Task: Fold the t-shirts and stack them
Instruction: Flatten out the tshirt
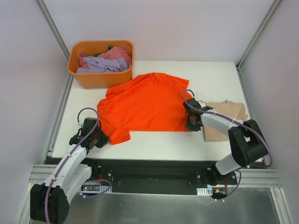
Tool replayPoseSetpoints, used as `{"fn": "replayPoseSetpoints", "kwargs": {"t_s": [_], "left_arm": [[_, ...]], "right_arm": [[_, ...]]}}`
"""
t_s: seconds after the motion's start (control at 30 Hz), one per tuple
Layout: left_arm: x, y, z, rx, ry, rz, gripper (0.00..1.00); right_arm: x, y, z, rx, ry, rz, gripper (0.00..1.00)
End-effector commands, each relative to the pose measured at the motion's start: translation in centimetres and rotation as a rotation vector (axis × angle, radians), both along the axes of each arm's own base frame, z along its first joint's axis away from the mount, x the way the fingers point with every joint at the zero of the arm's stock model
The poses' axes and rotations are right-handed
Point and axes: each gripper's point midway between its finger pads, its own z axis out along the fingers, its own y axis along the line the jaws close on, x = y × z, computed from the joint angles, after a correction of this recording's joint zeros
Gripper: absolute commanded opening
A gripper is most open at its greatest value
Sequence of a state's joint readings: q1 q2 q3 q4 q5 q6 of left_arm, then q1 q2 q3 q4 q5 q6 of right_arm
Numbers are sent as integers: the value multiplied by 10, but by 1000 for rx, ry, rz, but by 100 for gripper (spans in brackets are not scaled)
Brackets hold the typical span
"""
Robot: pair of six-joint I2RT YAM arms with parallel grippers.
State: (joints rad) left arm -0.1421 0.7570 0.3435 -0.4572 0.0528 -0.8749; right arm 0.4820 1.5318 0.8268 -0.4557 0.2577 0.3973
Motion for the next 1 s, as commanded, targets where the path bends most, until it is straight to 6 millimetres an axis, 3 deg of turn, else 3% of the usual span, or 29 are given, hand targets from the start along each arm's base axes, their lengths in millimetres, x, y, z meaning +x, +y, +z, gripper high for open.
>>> {"fn": "replayPoseSetpoints", "kwargs": {"t_s": [0.0,0.1,0.2,0.37,0.5,0.63,0.77,0.8,0.97], "left_arm": [[10,1,16,15,-41,-26,0],[18,3,27,37,-76,-48,0],[30,9,49,80,-128,-47,0],[61,10,120,85,-314,-18,0],[75,18,196,110,-513,16,0],[73,29,271,127,-703,77,0],[61,34,357,148,-899,78,0],[55,37,387,165,-966,79,0],[23,40,486,198,-1191,55,0]], "right_arm": [[-6,-4,-7,-21,15,21,15],[3,1,1,-10,-23,84,2],[19,7,24,2,-97,161,0],[36,9,86,16,-257,207,1],[41,8,157,53,-428,230,1],[35,3,232,101,-605,232,0],[22,-6,303,134,-777,244,0],[18,-9,318,142,-809,244,0],[-14,-19,390,211,-967,269,1]]}}
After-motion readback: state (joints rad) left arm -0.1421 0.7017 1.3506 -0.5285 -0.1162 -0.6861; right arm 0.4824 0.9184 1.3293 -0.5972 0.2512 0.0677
